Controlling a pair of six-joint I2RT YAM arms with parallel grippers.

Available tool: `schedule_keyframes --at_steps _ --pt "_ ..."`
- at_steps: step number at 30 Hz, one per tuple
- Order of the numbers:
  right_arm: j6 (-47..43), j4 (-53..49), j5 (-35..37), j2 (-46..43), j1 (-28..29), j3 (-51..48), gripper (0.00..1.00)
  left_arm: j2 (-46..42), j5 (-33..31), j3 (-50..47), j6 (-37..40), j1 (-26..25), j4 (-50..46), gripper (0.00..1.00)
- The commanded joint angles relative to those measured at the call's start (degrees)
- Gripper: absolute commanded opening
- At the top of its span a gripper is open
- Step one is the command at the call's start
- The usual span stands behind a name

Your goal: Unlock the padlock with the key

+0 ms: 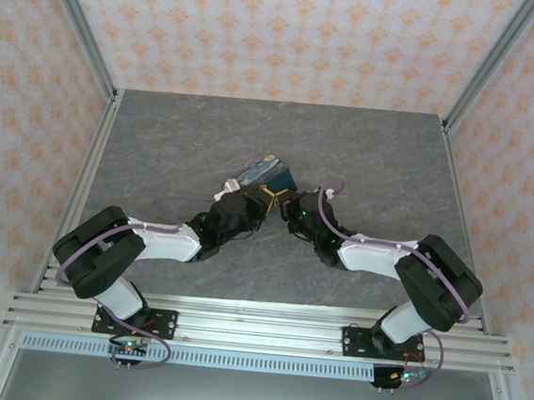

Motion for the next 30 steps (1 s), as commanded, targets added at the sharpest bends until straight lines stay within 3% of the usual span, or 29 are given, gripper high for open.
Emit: schedule_keyframes --at_steps 1,14,30 --pt "-2.0 1.3 -1.3 -1.1 0.5 0.6 0.00 0.1 -0.5 1.3 -0.5 -0.4 2.3 0.00" --pt "-1.6 -6.3 6.5 -9.9 0.5 -7.4 0.00 -0.1 -1.0 0.8 -0.2 -0.4 1.6 0.00" --pt "-3.7 -5.4 4.0 -8.3 0.5 -2.8 0.00 0.0 -1.0 0.6 -0.1 -0.4 1.3 0.00"
